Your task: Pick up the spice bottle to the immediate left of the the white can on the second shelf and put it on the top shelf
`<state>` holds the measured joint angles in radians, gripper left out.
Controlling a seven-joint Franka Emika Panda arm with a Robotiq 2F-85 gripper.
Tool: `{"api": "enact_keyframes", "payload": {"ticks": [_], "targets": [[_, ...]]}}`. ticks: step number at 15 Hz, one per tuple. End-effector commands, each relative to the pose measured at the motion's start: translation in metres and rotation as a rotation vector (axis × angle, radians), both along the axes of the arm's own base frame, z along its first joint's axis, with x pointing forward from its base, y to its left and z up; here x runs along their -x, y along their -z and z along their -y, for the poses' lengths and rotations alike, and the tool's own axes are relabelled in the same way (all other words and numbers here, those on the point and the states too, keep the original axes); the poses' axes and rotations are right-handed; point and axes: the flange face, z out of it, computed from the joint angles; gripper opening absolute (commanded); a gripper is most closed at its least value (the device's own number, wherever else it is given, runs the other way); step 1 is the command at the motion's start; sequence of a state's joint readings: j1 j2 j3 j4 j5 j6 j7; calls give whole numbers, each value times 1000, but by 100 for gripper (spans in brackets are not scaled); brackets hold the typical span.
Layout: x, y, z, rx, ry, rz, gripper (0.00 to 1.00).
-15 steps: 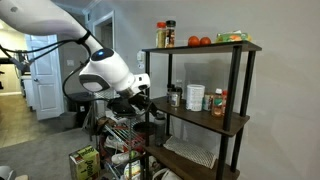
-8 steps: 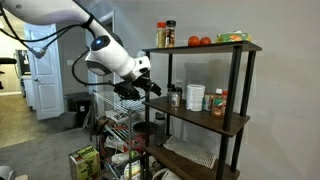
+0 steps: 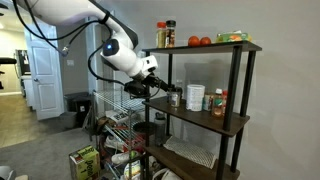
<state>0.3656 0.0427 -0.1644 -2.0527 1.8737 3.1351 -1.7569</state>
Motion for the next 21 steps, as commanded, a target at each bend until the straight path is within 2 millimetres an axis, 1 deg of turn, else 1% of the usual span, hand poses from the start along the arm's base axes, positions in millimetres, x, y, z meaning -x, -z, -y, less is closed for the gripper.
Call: {"api": "enact_keyframes", "payload": {"ticks": [1, 6, 8, 10, 12, 14, 15, 17, 21], "targets": [[-22, 30, 4, 6, -28, 24, 100], [-31, 93, -3, -1, -69, 19, 100], [-32, 108, -6, -2, -78, 28, 100], [-34, 110, -5, 3, -73, 77, 100], [-37, 106, -3, -1, -56, 175, 100], [-36, 111, -5, 1, -50, 227, 100], [-42, 106, 9, -2, -65, 234, 100], [-43, 106, 14, 11, -70, 242, 100], [-45, 106, 16, 7, -55, 224, 100]]}}
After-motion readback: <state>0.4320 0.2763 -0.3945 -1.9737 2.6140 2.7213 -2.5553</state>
